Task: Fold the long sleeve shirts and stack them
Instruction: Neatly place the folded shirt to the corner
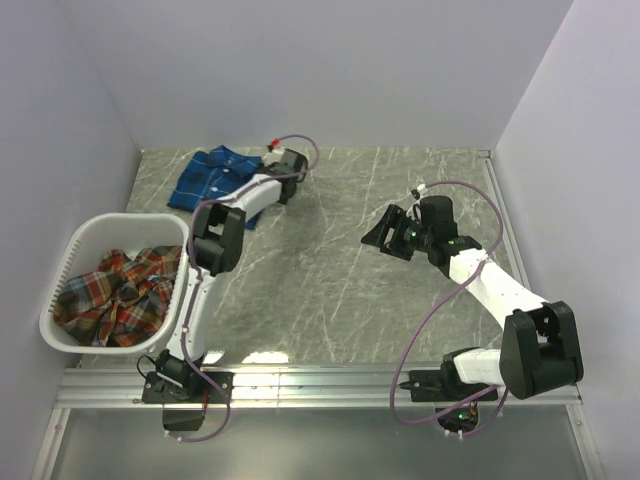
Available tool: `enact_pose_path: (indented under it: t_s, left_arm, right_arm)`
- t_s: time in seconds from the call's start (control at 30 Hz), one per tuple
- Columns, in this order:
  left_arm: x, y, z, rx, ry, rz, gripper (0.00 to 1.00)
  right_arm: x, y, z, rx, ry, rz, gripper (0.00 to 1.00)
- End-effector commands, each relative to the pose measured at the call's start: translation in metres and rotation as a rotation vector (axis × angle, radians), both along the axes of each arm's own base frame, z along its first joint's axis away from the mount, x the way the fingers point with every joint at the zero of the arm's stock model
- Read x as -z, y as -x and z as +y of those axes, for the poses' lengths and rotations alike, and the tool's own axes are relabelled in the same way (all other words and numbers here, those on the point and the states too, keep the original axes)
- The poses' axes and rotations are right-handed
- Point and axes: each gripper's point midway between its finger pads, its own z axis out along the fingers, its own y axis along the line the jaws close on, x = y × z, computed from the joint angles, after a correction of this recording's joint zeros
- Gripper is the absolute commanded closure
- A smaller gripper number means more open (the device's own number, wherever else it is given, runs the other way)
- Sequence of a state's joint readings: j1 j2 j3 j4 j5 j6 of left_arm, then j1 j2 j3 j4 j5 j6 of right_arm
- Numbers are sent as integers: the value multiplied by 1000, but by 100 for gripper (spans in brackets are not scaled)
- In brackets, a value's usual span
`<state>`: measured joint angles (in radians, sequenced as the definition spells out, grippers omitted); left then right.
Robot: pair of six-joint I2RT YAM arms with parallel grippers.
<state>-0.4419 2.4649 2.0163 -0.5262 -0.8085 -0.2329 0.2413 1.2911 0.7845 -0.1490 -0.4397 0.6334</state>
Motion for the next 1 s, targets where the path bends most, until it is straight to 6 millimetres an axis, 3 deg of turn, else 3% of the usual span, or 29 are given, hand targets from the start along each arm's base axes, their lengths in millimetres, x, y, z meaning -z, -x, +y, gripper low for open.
enact_pose_path:
  t_s: [0.0,0.17,0.27,0.43,0.7,0.9,0.97]
  left_arm:
    - [-15,-19,59,-109,18,-41,60]
    - [-26,-32,106,-186,28,-80,60]
    - [-27,-42,120,-202,41,-100,57]
    - [-21,-59,126,-204,85,-131,56]
    - [-30,-89,138,-202,165,-239,54]
    - [-22,-93,165,-233,144,-243,51]
    - [-23,-93,170,-232,159,-247,45]
  right_arm:
    - [-13,-2,-1,-11,-6,-39,25]
    - [-14,-3,-1,-4,-5,-32,25]
    - [-15,-3,-1,-4,-8,-32,25]
    - [-13,-2,-1,5,-15,-20,25]
    - [-18,-1,-7,20,18,-39,26]
    - [-19,1,-7,25,12,-34,26]
    - [-21,1,-7,23,11,-40,26]
